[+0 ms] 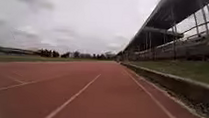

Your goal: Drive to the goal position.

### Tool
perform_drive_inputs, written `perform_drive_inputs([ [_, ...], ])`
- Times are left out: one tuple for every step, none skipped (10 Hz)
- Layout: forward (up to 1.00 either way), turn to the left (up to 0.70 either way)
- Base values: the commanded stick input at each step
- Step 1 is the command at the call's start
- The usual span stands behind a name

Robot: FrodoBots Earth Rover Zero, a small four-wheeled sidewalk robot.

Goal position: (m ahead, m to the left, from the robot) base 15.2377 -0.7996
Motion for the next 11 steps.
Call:
perform_drive_inputs([
  [0.7, 0.0],
  [0.7, 0.0],
  [0.7, -0.04],
  [0.7, -0.09],
  [0.7, -0.07],
  [0.7, -0.02],
  [0.7, 0.0],
  [0.7, -0.02],
  [0.7, -0.1],
  [0.7, -0.03],
  [0.7, -0.07],
])
